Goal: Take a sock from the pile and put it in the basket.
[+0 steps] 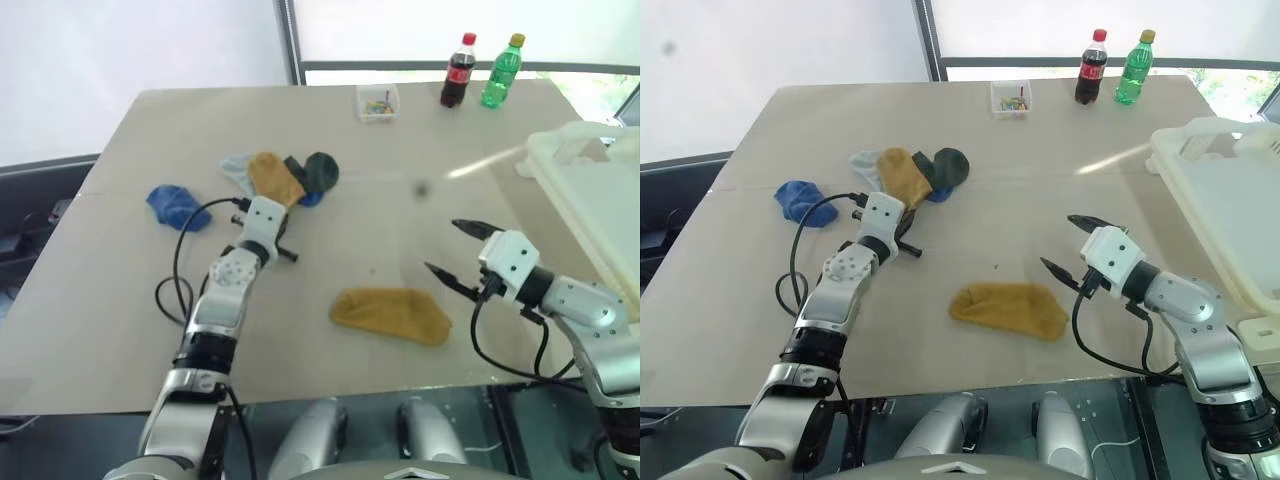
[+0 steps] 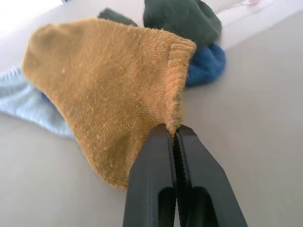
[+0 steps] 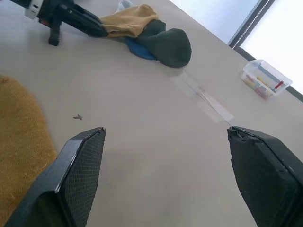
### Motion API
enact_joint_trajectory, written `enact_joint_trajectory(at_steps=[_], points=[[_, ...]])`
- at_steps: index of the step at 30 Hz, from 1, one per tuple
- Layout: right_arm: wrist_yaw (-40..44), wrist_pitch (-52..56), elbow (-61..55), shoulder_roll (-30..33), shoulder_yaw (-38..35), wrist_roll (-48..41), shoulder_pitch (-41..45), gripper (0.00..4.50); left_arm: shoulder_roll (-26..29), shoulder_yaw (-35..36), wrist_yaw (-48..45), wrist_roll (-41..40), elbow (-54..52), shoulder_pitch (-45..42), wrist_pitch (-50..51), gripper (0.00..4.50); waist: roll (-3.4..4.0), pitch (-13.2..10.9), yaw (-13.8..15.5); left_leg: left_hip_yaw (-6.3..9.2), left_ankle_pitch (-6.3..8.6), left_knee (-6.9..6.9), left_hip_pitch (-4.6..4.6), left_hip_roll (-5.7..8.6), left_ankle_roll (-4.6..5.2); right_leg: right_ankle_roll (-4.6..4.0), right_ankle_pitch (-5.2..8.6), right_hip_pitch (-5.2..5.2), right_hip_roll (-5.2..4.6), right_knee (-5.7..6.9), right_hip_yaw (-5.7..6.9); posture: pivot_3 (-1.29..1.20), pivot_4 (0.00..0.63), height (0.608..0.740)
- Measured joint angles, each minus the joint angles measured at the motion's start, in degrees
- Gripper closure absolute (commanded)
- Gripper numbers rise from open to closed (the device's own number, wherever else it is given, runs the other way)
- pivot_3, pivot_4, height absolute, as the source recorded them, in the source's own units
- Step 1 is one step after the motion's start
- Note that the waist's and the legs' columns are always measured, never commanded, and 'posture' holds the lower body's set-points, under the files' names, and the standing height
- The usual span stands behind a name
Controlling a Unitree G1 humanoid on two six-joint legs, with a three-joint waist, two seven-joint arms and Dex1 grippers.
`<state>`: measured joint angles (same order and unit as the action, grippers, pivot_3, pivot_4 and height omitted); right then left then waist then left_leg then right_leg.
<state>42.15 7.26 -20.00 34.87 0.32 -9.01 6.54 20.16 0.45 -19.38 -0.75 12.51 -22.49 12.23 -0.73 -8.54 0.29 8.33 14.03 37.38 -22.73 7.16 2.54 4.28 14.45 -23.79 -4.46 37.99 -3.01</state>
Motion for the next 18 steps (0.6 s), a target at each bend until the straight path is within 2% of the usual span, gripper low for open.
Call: enact_joint_trajectory(at_steps=[4,6,10,15,18], points=[[0.2,-0.4,0.8,-0.3,0.6,0.0,0.5,0.27,3.1,2.5,-6.2,-7.4,-13.7,8.5,10.3,4.48,0.03,0.0,-0.3,0.0,0.0,-0.01,0.07,-0.02,0.0,0.0,0.0,0.04,0.01,0.02,0.01,0.0,0.15,0.74],[0.2,-0.5,0.9,-0.4,0.9,0.0,0.8,0.27,4.2,3.2,-7.9,-9.4,-17.2,10.5,13.8,4.48,0.04,0.0,-0.3,0.0,0.0,-0.01,0.1,-0.03,0.0,0.0,0.0,0.05,0.01,0.02,0.02,0.0,0.15,0.74],[1.2,-1.2,1.4,-0.8,1.5,-0.1,0.9,0.27,12.1,4.9,-15.8,-17.6,-29.3,18.8,24.7,4.48,0.08,0.0,-0.9,-0.02,0.01,-0.09,0.18,-0.07,0.0,-0.02,0.01,0.07,0.04,0.0,-0.02,0.0,0.15,0.74],[1.8,-1.4,1.7,-1.1,2.0,-0.2,0.7,0.27,18.8,7.0,-23.1,-26.0,-37.9,26.4,32.4,4.48,0.14,0.1,-0.9,-0.04,0.04,-0.17,0.34,-0.09,0.03,-0.02,0.02,0.22,0.03,-0.03,-0.03,0.0,0.15,0.74],[2.4,-1.5,2.5,-1.1,2.1,-0.3,0.7,0.27,17.8,8.0,-23.6,-32.6,-39.7,26.1,39.2,4.48,0.15,0.0,-0.2,0.0,0.1,-0.15,0.33,-0.09,0.14,-0.02,0.01,0.23,0.03,-0.03,0.03,0.0,0.15,0.74]])
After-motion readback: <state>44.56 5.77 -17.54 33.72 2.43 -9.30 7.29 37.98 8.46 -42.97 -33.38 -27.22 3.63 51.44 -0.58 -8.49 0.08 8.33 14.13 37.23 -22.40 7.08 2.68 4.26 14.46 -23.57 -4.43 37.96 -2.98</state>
